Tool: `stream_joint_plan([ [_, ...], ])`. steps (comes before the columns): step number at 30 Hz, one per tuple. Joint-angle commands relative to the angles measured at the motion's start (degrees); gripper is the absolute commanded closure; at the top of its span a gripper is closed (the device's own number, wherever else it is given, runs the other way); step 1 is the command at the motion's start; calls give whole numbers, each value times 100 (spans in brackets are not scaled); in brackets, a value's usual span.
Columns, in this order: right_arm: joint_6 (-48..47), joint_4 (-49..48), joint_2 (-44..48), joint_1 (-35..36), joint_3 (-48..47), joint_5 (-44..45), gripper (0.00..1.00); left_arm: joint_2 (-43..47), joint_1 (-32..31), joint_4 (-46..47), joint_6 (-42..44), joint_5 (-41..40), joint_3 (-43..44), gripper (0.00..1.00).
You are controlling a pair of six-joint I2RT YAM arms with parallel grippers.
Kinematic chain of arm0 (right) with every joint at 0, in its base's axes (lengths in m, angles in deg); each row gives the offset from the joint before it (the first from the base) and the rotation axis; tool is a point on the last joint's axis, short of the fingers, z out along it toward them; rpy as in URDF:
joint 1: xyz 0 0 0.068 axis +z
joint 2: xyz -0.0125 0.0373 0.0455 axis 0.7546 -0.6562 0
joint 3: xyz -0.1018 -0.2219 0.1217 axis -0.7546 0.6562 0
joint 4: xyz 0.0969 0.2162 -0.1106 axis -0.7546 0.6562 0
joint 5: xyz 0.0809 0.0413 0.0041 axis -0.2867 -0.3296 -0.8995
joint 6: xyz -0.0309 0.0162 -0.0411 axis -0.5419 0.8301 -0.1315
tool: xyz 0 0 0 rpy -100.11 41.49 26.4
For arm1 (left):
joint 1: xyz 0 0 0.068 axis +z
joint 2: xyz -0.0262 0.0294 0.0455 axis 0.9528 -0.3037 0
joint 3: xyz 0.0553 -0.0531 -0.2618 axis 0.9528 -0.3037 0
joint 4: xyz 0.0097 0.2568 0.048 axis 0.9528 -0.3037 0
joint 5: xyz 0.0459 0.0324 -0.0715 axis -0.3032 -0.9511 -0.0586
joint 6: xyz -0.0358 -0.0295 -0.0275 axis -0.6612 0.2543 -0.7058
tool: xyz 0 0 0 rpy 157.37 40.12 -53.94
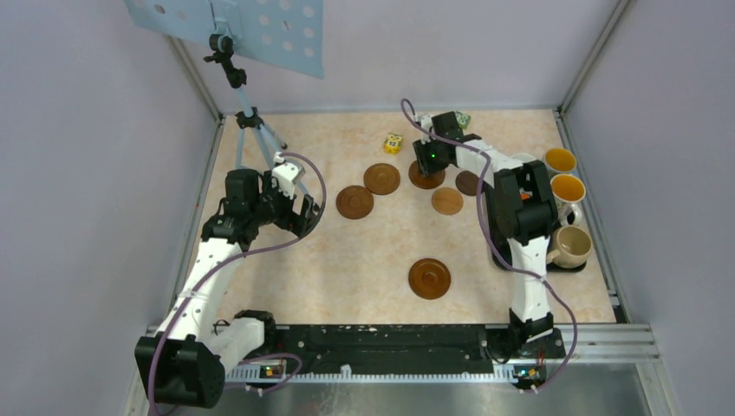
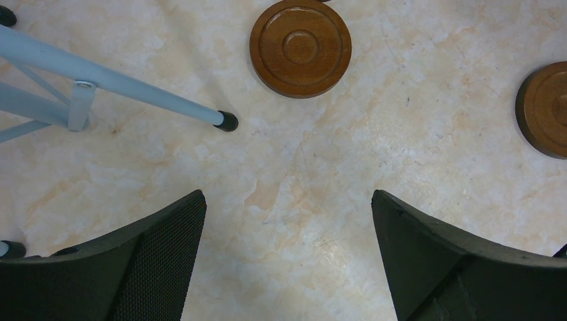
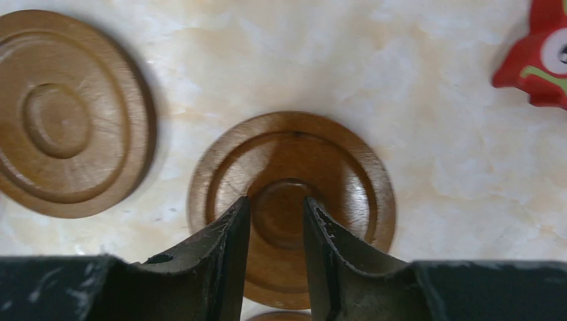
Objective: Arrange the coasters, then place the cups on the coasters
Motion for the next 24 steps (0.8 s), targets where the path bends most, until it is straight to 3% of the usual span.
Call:
stream_joint_plan([
  [1,-162,3,547,494,-311,2,63,142,29,189,13,121,-11,1],
  [12,-29,208,62,965,-779,249,59,149,29,189,25,136,-16,1],
  [24,-171,250,257,789,-101,361,61,159,29,192,21,141,-17,1],
])
